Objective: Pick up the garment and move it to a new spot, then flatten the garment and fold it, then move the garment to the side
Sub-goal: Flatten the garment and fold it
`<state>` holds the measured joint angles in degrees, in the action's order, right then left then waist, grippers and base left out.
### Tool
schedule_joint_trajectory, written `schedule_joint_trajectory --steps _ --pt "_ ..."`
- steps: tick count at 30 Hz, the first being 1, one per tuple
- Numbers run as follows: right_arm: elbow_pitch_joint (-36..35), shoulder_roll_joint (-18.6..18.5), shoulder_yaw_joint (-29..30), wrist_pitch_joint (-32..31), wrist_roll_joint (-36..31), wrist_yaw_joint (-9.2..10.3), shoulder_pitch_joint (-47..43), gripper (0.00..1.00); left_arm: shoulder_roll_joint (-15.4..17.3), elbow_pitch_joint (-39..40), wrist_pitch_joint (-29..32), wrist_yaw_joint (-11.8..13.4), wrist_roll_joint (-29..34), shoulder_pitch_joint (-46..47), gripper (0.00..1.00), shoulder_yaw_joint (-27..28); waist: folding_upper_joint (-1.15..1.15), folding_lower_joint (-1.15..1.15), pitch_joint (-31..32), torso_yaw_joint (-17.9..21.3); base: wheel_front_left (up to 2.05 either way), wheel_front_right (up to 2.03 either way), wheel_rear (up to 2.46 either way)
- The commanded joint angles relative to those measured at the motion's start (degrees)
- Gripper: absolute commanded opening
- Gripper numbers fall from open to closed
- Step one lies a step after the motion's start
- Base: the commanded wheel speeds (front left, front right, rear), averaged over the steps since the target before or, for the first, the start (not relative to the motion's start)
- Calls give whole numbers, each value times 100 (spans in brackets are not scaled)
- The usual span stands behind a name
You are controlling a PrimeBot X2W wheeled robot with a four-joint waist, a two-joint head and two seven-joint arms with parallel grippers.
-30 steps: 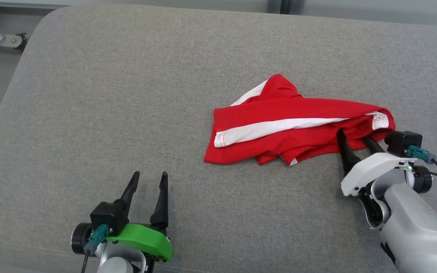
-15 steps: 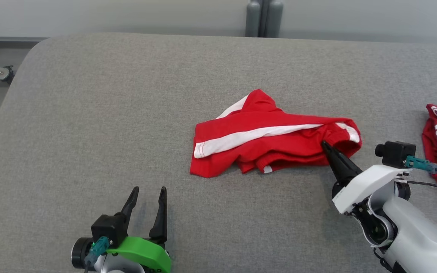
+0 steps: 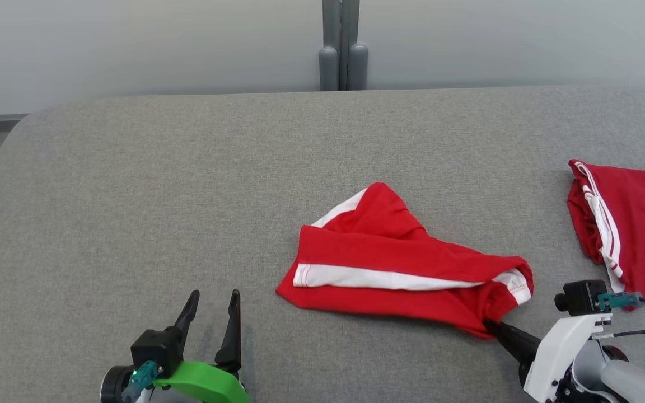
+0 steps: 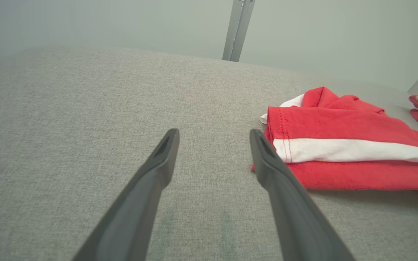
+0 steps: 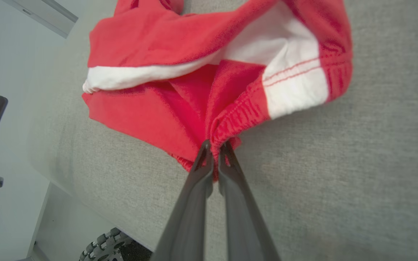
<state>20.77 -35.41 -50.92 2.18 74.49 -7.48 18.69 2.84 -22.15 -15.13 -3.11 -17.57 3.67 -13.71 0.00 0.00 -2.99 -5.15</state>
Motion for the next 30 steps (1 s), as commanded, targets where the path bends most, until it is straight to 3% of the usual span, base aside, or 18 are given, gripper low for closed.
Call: schedule_joint_trajectory --steps 1,2,3,4,13,17,21,25,26,30 --pt "75 -48 -65 -38 -17 0 -65 0 16 3 4 -30 39 -82 100 2 0 0 47 57 0 0 0" --pt "181 -91 -131 -80 -14 1 -69 7 16 1 4 -38 40 -72 100 1 0 0 51 68 0 0 0" --pt "258 -119 -201 -95 -42 0 -46 89 16 -1 4 -45 40 -67 100 2 0 0 52 76 0 0 0" --pt "301 -124 -218 -18 -73 0 11 100 16 -1 4 -37 44 -60 100 3 0 0 50 87 0 0 0" --pt "746 -445 -193 924 -479 1 314 100 16 48 4 28 55 -32 100 31 0 0 74 183 0 0 0" --pt "1286 -376 281 1288 -1171 1 478 100 15 49 4 -17 51 51 100 -39 0 0 98 241 0 0 0" --pt "1244 118 2002 1298 -2575 0 348 100 16 32 4 -14 58 191 100 -146 0 0 33 350 0 0 0" --pt "670 845 3660 1300 -4078 1 -145 100 16 -92 4 -38 42 411 100 -326 0 0 -59 444 0 0 0" --pt "670 845 3660 1300 -4078 1 -145 100 16 -92 4 -38 42 411 100 -326 0 0 -59 444 0 0 0" --pt "116 1532 4528 1299 -5076 1 -651 100 18 -319 4 -98 -16 681 100 -564 0 0 -161 548 0 0 0"
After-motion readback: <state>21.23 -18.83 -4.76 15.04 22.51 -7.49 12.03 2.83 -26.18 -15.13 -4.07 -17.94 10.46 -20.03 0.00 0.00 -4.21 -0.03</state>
